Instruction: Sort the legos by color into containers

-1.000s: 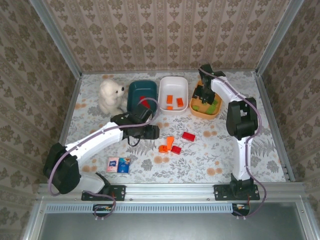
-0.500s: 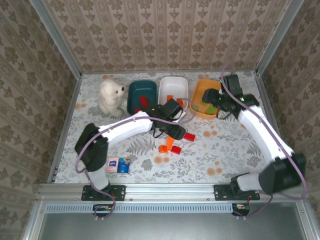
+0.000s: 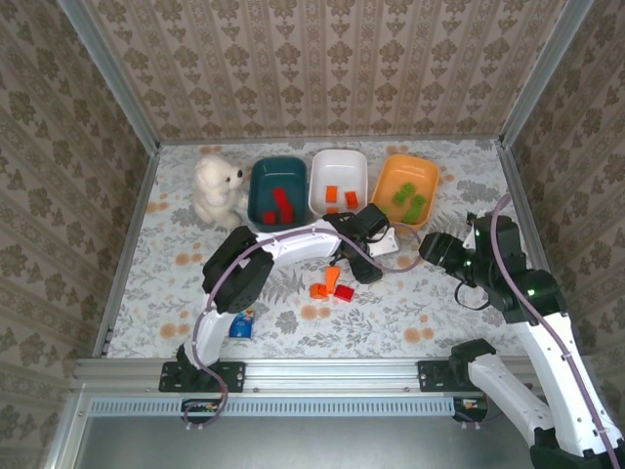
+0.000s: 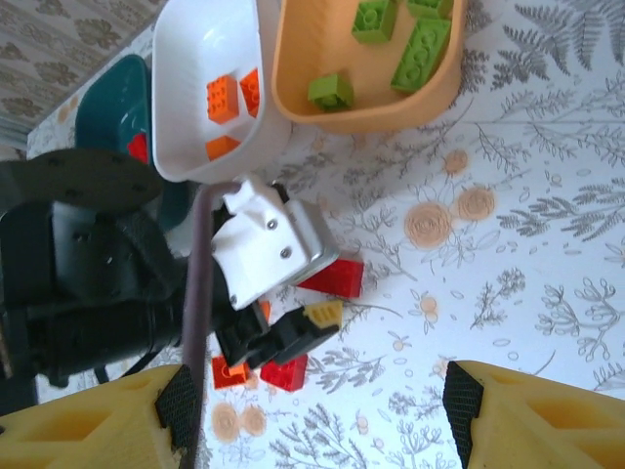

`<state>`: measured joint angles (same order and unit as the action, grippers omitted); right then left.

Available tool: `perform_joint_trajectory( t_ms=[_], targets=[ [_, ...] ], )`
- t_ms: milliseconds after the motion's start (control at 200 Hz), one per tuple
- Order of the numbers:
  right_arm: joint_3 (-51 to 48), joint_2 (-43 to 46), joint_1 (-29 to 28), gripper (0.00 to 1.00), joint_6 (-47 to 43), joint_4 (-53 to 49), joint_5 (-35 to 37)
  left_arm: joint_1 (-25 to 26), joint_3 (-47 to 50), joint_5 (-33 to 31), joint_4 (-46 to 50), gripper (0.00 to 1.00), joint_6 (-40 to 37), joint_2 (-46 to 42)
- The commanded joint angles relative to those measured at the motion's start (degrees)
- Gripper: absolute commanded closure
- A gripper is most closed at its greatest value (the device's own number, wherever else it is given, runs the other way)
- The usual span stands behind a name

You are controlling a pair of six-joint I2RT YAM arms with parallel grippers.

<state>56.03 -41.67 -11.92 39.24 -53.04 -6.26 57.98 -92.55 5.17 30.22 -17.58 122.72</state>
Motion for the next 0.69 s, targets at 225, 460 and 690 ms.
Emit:
perform_joint_trajectory(
  t_ms=[225,460,690],
  targets=[
    [2.0,-4.4,0.2,0.29,-2.9,-3.1,-3.3,1.7,-3.3,-1.1,2.9,0.41,-1.3,4.8],
    [1.7,-5.3,0.1,0.29,-2.9,-2.1,-4.0,1.7,-5.5,-3.5,4.8,0.8,1.6,5.9],
    [3.0,-6.0,0.2,0.31,-4.4,-1.7,-4.6,-1.2,-8.7,-9.6,4.8,0.9,7.0,1.2]
  ],
)
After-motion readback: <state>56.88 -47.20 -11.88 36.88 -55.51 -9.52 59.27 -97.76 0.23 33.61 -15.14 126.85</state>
